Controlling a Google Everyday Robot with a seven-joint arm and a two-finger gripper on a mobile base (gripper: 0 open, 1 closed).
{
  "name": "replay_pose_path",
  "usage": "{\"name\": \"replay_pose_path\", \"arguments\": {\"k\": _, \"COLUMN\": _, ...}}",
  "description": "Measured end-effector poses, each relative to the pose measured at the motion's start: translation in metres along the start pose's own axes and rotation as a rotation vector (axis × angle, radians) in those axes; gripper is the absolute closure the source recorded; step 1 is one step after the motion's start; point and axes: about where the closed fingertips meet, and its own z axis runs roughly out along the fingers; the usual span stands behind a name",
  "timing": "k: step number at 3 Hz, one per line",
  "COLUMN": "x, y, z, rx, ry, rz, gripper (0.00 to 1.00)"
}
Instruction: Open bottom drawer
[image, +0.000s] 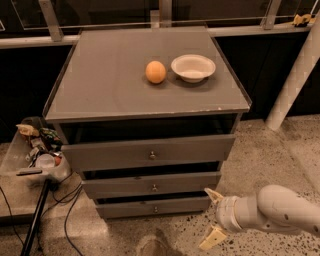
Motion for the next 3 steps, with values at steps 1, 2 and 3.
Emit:
{"name": "replay_pose_path", "arguments": {"k": 1, "x": 0.02, "y": -0.019, "z": 0.025, "rx": 0.015, "ry": 0.002, "rz": 0.004, "gripper": 0.0}}
{"name": "replay_pose_path", "arguments": {"k": 2, "x": 0.048, "y": -0.045, "z": 0.041, "rx": 0.068, "ry": 0.036, "rz": 0.103, "gripper": 0.0}}
{"name": "replay_pose_path", "arguments": {"k": 3, "x": 0.048, "y": -0.045, "z": 0.041, "rx": 0.068, "ry": 0.036, "rz": 0.103, "gripper": 0.0}}
